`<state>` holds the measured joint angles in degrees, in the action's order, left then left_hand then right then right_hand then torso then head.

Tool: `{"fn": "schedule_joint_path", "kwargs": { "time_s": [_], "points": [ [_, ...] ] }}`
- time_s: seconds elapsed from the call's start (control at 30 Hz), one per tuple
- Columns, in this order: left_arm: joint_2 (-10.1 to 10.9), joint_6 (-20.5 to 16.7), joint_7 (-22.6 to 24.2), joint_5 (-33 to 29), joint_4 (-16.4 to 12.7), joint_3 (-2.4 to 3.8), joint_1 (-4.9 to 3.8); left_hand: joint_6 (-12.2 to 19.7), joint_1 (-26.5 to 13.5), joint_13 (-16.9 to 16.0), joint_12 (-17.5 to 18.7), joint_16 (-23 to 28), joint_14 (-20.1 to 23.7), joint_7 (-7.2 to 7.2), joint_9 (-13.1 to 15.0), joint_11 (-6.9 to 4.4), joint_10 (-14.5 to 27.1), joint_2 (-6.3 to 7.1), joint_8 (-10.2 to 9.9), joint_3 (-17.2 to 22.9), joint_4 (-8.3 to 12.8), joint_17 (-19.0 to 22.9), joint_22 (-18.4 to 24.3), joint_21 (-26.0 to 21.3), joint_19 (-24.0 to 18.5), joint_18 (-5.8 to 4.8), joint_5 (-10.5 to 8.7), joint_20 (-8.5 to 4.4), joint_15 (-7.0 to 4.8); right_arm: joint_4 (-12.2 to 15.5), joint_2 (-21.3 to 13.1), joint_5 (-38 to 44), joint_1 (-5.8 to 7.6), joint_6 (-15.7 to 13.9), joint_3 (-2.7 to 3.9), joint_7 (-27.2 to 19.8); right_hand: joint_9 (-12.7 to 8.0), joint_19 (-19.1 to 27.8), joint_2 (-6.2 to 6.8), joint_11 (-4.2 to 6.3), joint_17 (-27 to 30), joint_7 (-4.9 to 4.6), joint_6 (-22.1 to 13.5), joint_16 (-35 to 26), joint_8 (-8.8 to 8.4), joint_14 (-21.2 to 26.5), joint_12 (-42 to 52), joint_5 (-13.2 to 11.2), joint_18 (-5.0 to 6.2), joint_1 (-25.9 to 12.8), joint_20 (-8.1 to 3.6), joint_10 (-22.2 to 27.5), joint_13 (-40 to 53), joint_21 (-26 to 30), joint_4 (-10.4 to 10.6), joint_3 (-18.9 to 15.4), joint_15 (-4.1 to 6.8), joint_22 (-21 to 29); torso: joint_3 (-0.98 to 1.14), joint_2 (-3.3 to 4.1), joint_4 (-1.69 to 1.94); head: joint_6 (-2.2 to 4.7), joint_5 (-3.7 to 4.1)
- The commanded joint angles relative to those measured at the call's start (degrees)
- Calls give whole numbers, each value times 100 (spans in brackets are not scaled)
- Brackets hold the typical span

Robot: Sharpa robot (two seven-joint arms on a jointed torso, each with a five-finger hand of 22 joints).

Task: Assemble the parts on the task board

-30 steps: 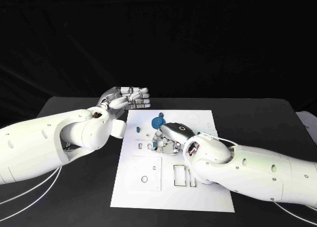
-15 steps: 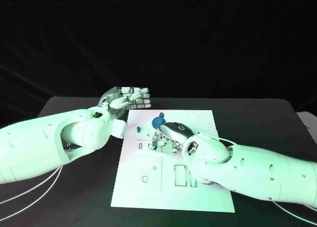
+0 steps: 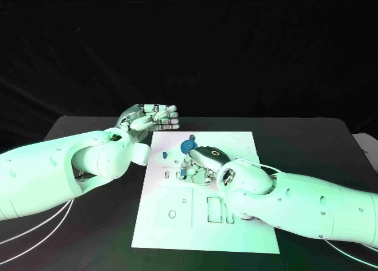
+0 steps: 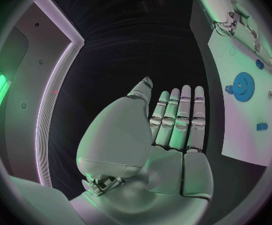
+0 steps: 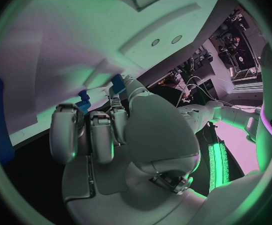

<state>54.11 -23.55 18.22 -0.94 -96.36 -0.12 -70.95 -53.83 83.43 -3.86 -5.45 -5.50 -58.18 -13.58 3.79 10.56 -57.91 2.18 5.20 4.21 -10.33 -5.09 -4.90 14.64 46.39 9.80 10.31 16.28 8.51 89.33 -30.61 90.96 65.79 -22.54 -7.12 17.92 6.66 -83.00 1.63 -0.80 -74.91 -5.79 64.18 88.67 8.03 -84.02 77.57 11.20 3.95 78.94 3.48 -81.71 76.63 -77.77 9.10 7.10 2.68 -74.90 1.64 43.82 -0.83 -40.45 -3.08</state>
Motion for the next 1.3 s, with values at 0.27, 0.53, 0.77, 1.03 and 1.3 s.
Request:
{"fn": "schedule_joint_path", "kwargs": {
  "time_s": [0.27,0.53,0.77,1.03,1.3],
  "points": [
    [-13,98,19,-7,-4,4,-6,18,-5,-1,39,21,2,-54,1,46,-1,-69,-28,0,24,-2,6,-29,-29,58,-2,15,36,-27,-2,97,-29,334,-28,120,-18,63,80,-61,-1166,-27,-80,-24,-53,-517,-60,-40,-68,-25,22,38,65,64,-3,16,-23,-518,2,2,2,-1,-4],
    [-9,98,16,-7,-4,4,-6,18,-5,-1,39,21,1,-54,1,46,-1,-69,-29,0,23,-2,6,-28,-29,58,-2,15,36,-29,1,150,-29,327,-29,170,-24,80,118,-81,-1148,-49,-115,-34,-73,-513,-83,-51,-61,-68,37,59,45,97,12,4,-40,-498,-1,0,-1,-2,0],
    [-8,99,12,-7,-5,4,-6,18,-5,-1,39,21,1,-54,1,46,-1,-69,-29,0,23,-2,6,-28,-29,58,-2,15,36,-27,8,182,-29,298,-29,196,-57,112,232,-142,-1124,-120,-279,-46,-161,-506,-148,-80,-49,-182,76,119,-11,160,61,-48,-90,-464,3,2,0,6,1],
    [-7,98,8,-7,-5,4,-6,18,-5,-1,39,21,1,-54,1,46,-1,-69,-29,0,23,-2,6,-28,-29,58,-2,15,36,-21,16,204,-29,211,-29,199,-80,139,338,-195,-1134,-173,-423,-42,-227,-509,-208,15,-37,-295,125,183,-66,220,122,-135,-139,-434,3,3,1,6,3],
    [-4,98,1,-7,-3,4,-6,18,-5,-1,39,21,1,-54,1,46,-1,-69,-29,0,23,-2,6,-28,-29,58,-2,15,36,-13,12,221,-29,143,-29,203,-83,147,358,-206,-1138,-183,-455,-41,-238,-509,-231,45,-33,-322,137,207,-87,239,144,-164,-149,-426,2,3,-1,6,2]
  ]
}}
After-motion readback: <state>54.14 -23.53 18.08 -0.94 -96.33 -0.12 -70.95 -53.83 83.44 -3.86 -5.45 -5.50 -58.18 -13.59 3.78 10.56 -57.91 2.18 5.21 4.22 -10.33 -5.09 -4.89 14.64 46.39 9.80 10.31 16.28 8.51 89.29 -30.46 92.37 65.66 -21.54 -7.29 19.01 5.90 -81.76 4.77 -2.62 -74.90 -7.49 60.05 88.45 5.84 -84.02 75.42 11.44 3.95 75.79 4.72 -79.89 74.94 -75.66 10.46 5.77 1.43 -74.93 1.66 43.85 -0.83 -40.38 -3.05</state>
